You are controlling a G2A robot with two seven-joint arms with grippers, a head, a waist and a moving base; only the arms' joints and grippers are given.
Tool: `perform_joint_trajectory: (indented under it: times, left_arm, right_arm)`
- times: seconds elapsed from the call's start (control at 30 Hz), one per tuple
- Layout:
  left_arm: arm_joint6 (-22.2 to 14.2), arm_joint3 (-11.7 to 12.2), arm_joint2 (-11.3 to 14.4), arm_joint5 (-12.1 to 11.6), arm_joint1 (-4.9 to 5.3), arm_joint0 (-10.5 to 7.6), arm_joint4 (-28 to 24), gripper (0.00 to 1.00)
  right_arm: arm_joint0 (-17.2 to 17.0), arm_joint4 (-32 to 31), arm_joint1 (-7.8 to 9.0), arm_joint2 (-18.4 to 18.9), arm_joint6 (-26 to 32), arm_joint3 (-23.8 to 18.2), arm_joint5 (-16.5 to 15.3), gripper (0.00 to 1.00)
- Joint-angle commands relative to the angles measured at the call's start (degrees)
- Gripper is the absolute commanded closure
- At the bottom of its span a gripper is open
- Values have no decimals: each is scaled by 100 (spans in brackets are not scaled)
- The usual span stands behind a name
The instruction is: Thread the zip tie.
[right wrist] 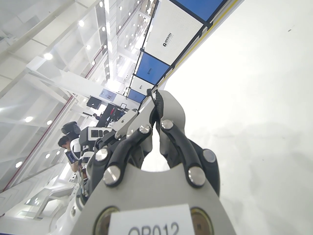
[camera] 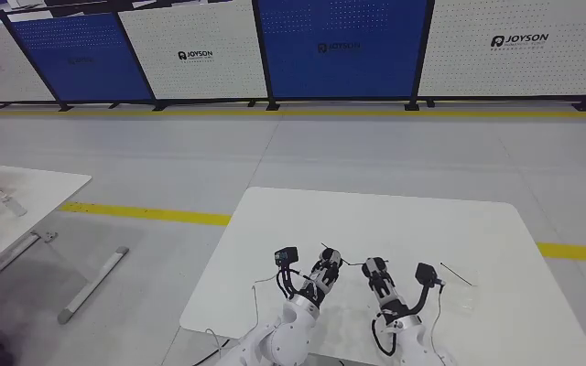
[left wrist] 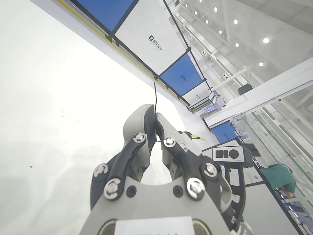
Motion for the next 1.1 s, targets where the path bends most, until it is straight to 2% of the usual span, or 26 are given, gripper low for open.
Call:
perform_joint_trajectory:
  times: [0.0,0.23,0.7,1.07]
  left_arm:
    - [0,0,0,0,0,0,0,100]
    - [0,0,0,0,0,0,0,100]
    - [0,0,0,0,0,0,0,100]
    - [0,0,0,0,0,0,0,100]
  right_arm:
    - [18,-5,-9,-13,25,21,28,100]
    - [37,-63,-42,-28,-45,67,111,100]
    - [-111,-92,-51,93,-20,-34,-39,100]
    - [-72,-97,-80,116,54,-12,41,100]
